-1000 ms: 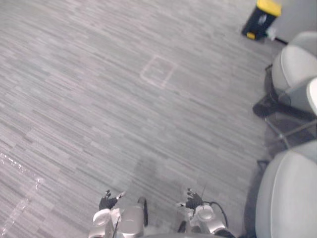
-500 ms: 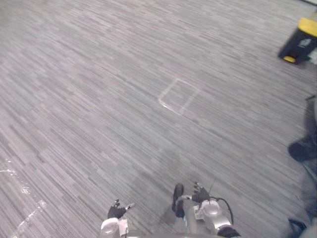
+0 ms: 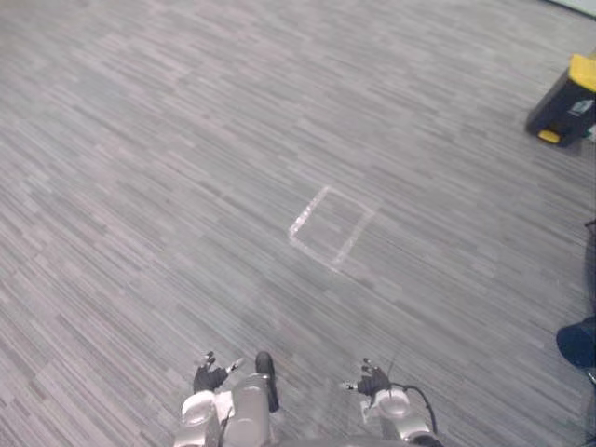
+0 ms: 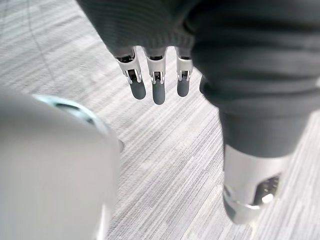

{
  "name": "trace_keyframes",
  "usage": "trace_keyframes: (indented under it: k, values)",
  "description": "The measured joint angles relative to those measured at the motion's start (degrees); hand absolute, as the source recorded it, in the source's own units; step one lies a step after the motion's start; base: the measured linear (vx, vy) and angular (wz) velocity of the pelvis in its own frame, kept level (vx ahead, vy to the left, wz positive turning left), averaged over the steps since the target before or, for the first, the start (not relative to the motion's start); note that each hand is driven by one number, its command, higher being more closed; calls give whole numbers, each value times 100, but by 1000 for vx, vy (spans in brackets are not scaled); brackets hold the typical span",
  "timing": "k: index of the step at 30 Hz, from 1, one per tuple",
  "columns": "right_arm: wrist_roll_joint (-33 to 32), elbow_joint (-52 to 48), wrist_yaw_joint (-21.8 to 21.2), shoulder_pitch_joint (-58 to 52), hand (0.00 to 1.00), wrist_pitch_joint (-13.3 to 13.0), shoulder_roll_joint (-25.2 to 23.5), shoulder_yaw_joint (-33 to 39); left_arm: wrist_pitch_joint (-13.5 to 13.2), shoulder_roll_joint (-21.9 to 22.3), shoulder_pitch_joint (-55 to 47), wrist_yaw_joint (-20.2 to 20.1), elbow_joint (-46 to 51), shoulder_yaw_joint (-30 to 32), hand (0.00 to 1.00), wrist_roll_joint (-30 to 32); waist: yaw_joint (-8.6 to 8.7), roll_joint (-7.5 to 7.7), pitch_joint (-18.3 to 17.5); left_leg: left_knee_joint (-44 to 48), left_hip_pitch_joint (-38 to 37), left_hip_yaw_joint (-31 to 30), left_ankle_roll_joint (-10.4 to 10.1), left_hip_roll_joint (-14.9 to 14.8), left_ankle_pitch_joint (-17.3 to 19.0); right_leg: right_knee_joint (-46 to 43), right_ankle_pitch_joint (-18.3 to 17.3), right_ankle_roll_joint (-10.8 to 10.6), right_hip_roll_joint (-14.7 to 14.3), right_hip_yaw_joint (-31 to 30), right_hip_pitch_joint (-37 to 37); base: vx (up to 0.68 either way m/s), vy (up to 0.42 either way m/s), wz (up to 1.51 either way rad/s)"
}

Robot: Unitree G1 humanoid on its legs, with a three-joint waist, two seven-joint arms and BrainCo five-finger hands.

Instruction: Organize the slippers on the shoe rack

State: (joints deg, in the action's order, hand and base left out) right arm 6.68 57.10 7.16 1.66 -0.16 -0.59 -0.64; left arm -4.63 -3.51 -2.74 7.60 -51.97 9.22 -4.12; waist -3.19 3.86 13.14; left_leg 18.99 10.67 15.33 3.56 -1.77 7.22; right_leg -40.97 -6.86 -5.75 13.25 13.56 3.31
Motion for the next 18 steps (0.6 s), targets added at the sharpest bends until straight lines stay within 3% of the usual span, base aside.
trace_keyframes:
  k: [1, 3, 5, 7, 9, 10, 12, 13, 14, 15, 16, 18]
  values:
    - [-1, 8, -17, 41, 0, -3, 12, 15, 40, -33, -23, 5, -100, -28, 0, 7, 10, -10, 26, -98, -601, -44, 54, 122, 280, -1580, 14, 124, 223, -81, -520, 646, 197, 19]
    - [0, 2, -39, 71, 0, -23, 11, -14, 41, -14, -85, 7, -120, -59, 0, 10, 32, -104, 45, -388, -1168, -61, 53, 145, 395, -2103, -146, 266, 170, -82, -933, 574, 122, 5]
    - [0, -51, -58, 141, 0, -70, 4, -33, 40, -12, -127, 5, -199, -150, 0, 9, 68, -169, 31, -836, -1738, -85, 44, 143, 422, -1798, -446, 434, 81, 195, -1551, 489, 60, 7]
    - [-2, -140, -61, 204, 0, -87, 25, -31, 41, -10, -127, 2, -274, -204, 0, 46, 180, -187, 46, -1121, -2126, -132, 43, 102, 421, -538, -598, 425, -80, 500, -1955, 461, 1, 25]
    - [3, -173, -63, 238, 0, -88, 44, -31, 40, -6, -130, -1, -285, -273, 0, 80, 305, -222, 55, -1358, -2466, -130, -35, 29, 467, 1523, -166, 410, -356, 789, -1970, 476, -62, 36]
    - [1, -189, -63, 232, 0, -85, 44, -31, 38, -20, -135, -1, -299, -356, 0, 154, 314, -223, 52, -1495, -2644, -128, -247, 22, 609, 2563, 255, 376, -519, 901, -1918, 487, -88, 34]
    - [5, -186, -70, 159, 0, -80, 41, -61, 37, -64, -161, -3, -326, -390, 0, 251, 312, -98, -21, -1552, -2996, -184, -500, 111, 1008, 3063, 549, 512, -630, 783, -1948, 548, -138, 29]
    - [7, -215, -78, 146, 0, -80, 92, -63, 41, -35, -192, -9, -356, -410, 0, 299, 321, -133, -81, -1351, -3076, -263, -585, 27, 1161, 2802, 1001, 851, -740, 516, -1998, 601, -168, 24]
    - [5, -221, -81, 144, 0, -78, 99, -52, 38, -8, -199, -10, -365, -411, 0, 307, 321, -166, -122, -982, -2989, -277, -621, -72, 1183, 2609, 1047, 875, -757, 507, -2012, 601, -218, 27]
    - [2, -266, -85, 87, 0, -73, 96, 36, 36, 59, -191, -13, -357, -373, 0, 366, 350, -269, -190, 160, -2537, -320, -638, -324, 1181, 2549, 932, 932, -795, 683, -1914, 565, -261, 32]
    - [-4, -468, -87, -7, 0, -59, 115, 56, 39, 156, -141, -16, -319, -319, 0, 418, 391, -455, -199, 1490, -1949, -319, -823, -694, 1012, 2689, 796, 937, -975, 808, -1690, 566, -270, 21]
    - [-18, -660, -83, -139, 0, -15, 130, 38, 38, 350, -206, -21, -180, -28, 0, 422, 319, -768, -194, 3565, -1101, -229, -847, -1469, 49, 2954, 570, 1193, -1460, 644, -1216, 650, -185, -44]
